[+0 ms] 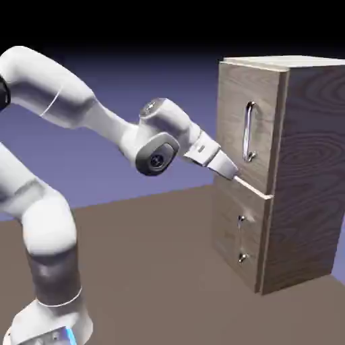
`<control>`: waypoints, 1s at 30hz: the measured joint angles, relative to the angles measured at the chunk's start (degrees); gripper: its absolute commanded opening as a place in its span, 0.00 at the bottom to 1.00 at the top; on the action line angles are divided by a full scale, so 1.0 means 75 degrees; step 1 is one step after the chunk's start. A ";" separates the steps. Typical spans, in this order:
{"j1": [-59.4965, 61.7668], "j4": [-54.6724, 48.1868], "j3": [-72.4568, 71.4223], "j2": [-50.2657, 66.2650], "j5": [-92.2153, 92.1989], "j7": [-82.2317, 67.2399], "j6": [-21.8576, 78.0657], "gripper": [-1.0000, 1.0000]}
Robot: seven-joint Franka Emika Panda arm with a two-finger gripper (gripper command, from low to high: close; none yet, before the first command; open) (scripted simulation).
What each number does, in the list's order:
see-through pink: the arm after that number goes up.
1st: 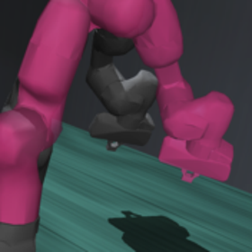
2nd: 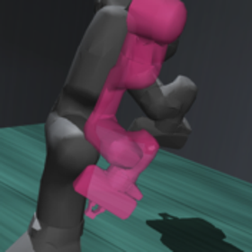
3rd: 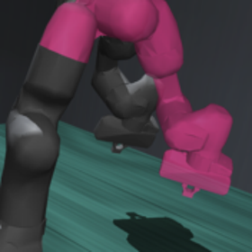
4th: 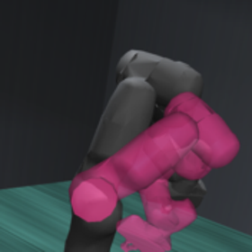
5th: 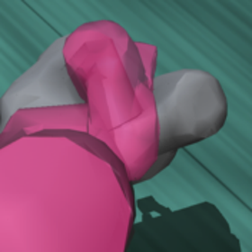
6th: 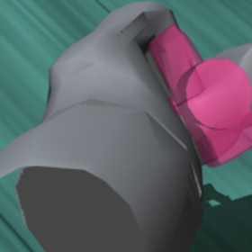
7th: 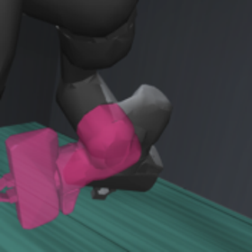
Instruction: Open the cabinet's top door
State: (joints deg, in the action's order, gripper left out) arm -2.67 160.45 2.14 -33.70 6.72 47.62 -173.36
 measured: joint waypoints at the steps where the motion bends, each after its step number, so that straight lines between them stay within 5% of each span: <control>1: -0.0098 -0.0027 0.0106 -0.0052 0.0332 0.0255 0.0032 0.50; 30: -0.2947 -0.0818 0.3169 -0.1547 0.9969 0.7648 0.0965 0.50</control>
State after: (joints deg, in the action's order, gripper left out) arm -24.78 154.31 25.90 -45.31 81.49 104.98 -166.12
